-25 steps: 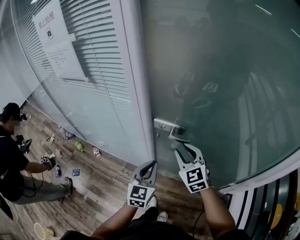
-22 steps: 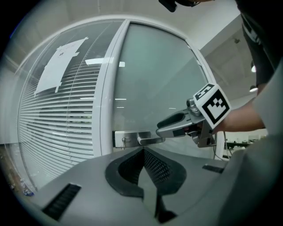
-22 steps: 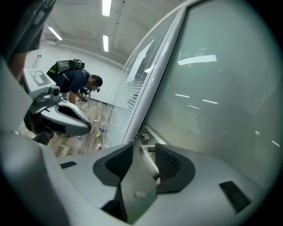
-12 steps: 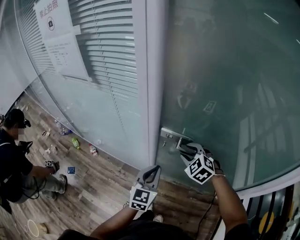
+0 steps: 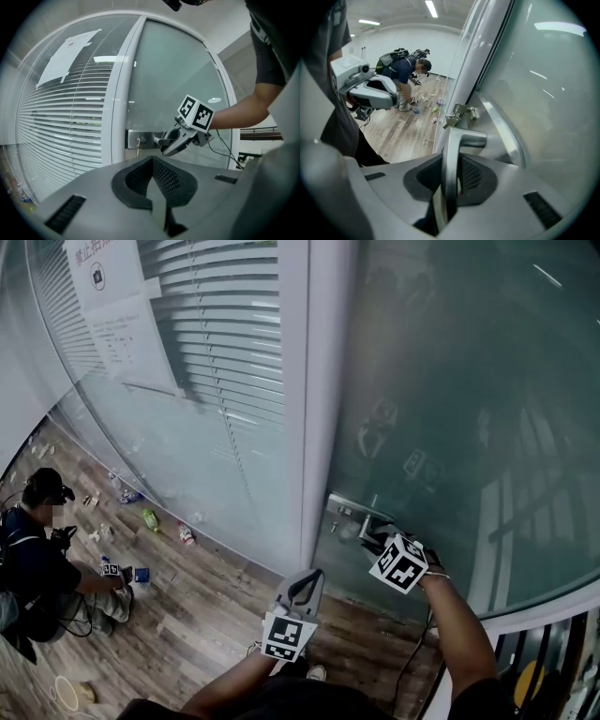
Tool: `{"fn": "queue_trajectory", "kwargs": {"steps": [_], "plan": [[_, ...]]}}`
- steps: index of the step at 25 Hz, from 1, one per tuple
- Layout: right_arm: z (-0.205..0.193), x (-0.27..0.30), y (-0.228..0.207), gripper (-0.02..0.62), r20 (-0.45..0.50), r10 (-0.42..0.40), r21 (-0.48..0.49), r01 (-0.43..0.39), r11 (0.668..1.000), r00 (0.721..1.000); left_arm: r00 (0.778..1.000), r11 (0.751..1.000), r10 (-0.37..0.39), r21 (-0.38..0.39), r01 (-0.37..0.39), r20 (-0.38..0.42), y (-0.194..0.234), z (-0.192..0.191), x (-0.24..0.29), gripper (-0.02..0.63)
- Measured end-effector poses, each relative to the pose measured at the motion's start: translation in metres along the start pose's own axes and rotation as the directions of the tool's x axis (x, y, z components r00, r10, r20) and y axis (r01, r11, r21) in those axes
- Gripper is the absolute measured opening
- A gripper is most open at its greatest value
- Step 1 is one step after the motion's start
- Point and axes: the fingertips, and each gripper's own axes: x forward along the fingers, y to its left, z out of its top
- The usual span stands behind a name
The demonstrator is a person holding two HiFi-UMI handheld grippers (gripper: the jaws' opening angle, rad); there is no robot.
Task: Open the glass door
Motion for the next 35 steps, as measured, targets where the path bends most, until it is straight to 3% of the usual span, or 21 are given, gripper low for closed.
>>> {"fn": "queue_trajectory", "kwargs": {"steps": [10,16,21,27,35], "plan": [[0.003,0.000,0.004,0.037,0.055,-0.017,-0.029,0.018,0.999,0.998,1.000,1.000,0.001,-0.014,-0.001,-0.013,0.001,-0.009,-0.007,0.003],[0.005,-0.002,0.009,0.035,0.171,-0.002,0.025,-0.002,1.000,0.985,1.000,1.000,-0.017,-0.003,0.017,-0.014,-0.007,-0.008,-0.006,0.003],[0.008,0.002,0.009,0.035,0.291,-0.007,0.069,-0.014,0.998,0.957,0.999,1.000,-0.021,-0.001,0.021,-0.024,-0.006,-0.011,-0.005,0.003],[0.014,0.006,0.006,0.044,0.488,-0.036,0.192,-0.068,0.979,0.872,0.999,1.000,-0.024,0.003,0.024,-0.039,-0.006,-0.016,-0.004,0.003],[0.016,0.011,0.001,0.041,0.495,-0.005,0.181,-0.098,0.979,0.869,0.998,1.000,-0.024,0.001,0.024,-0.050,0.001,-0.021,0.008,0.003]]}}
